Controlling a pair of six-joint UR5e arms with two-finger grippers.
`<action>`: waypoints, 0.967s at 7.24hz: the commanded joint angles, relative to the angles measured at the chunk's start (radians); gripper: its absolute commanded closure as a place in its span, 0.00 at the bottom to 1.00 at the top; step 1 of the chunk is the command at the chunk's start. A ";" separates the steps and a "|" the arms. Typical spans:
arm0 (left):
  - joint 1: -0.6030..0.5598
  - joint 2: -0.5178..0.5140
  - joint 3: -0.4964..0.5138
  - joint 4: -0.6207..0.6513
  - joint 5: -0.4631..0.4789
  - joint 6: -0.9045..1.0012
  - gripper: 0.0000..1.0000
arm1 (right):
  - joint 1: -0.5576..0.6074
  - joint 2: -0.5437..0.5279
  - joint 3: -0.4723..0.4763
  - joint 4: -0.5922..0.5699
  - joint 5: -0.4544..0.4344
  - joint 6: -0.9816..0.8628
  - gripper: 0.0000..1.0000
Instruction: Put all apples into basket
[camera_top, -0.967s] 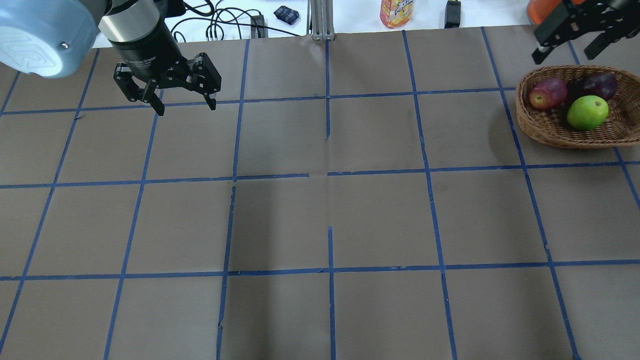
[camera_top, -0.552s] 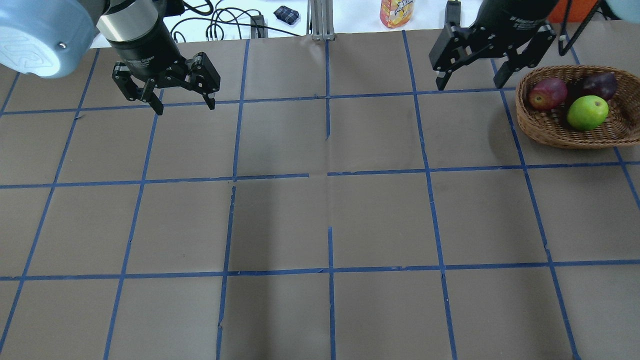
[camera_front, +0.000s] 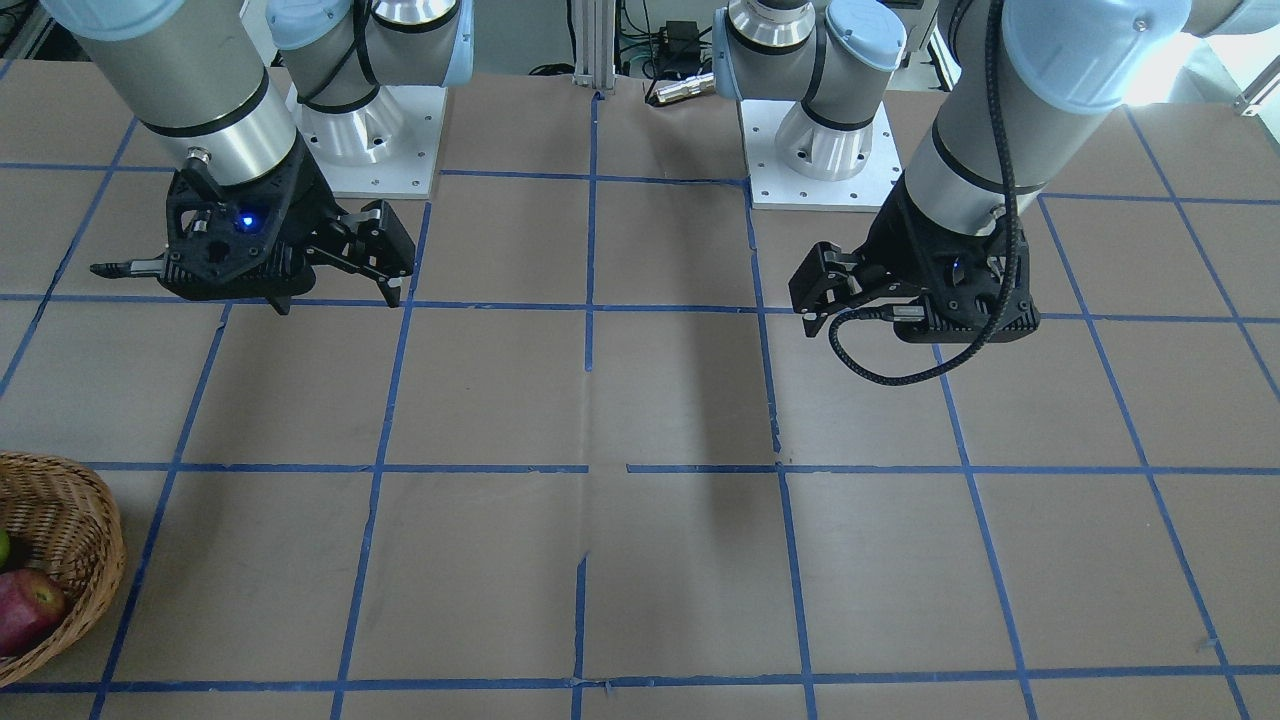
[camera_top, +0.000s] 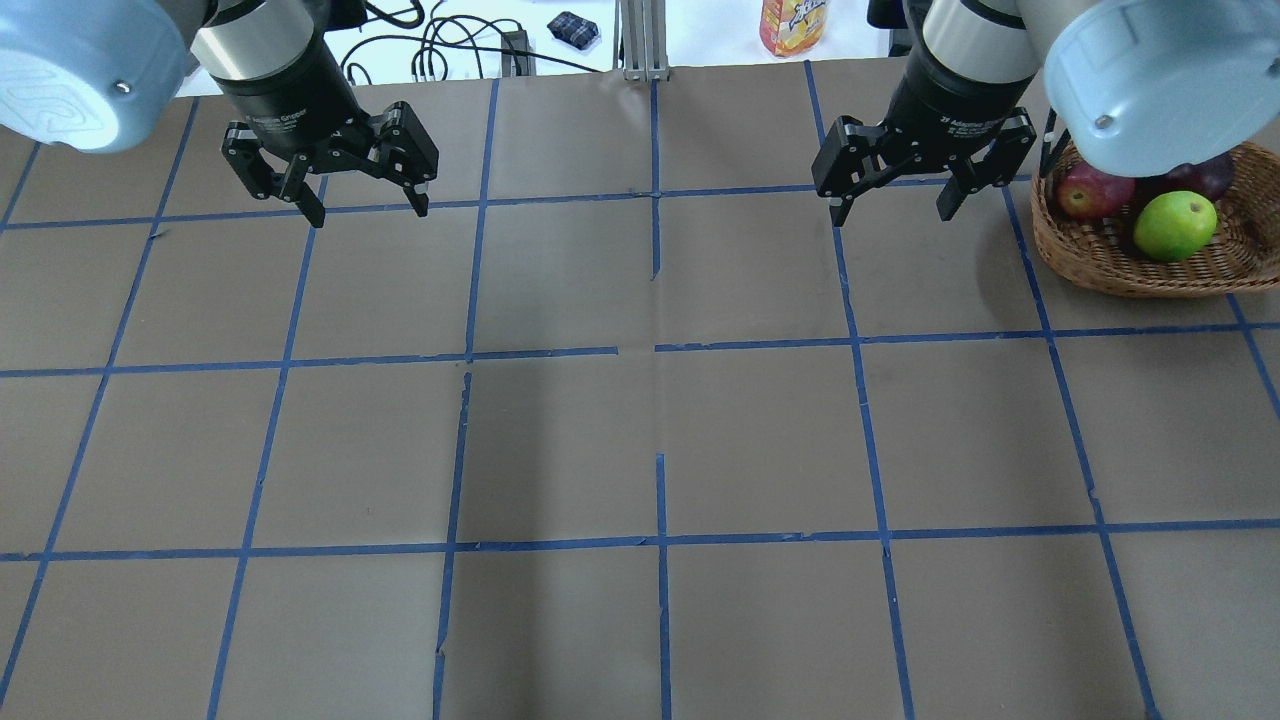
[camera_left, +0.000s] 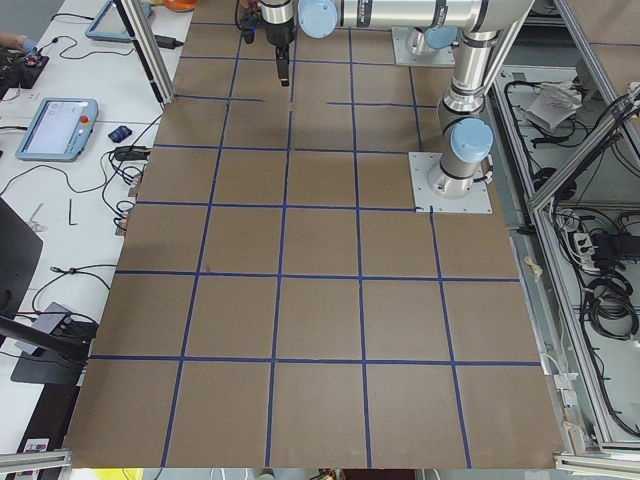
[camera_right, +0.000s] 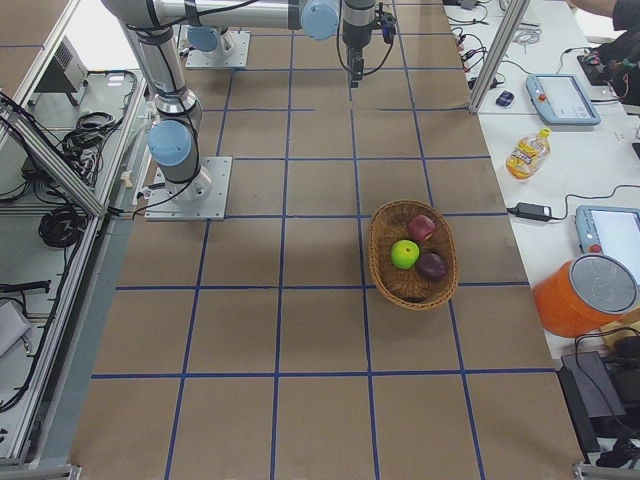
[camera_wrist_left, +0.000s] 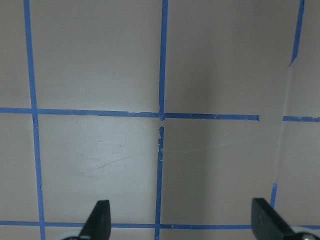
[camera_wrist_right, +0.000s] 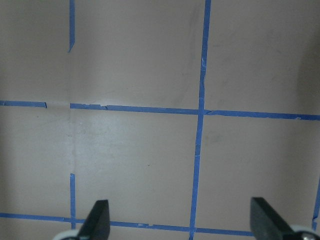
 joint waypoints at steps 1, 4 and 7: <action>0.000 0.037 0.011 -0.018 0.010 -0.002 0.00 | 0.001 0.006 -0.041 0.031 -0.027 0.002 0.00; 0.012 0.025 0.009 -0.012 -0.001 0.000 0.00 | -0.004 0.009 -0.054 0.074 -0.029 0.002 0.00; 0.006 0.028 0.011 -0.012 -0.001 0.000 0.00 | -0.004 0.000 -0.046 0.074 -0.018 0.002 0.00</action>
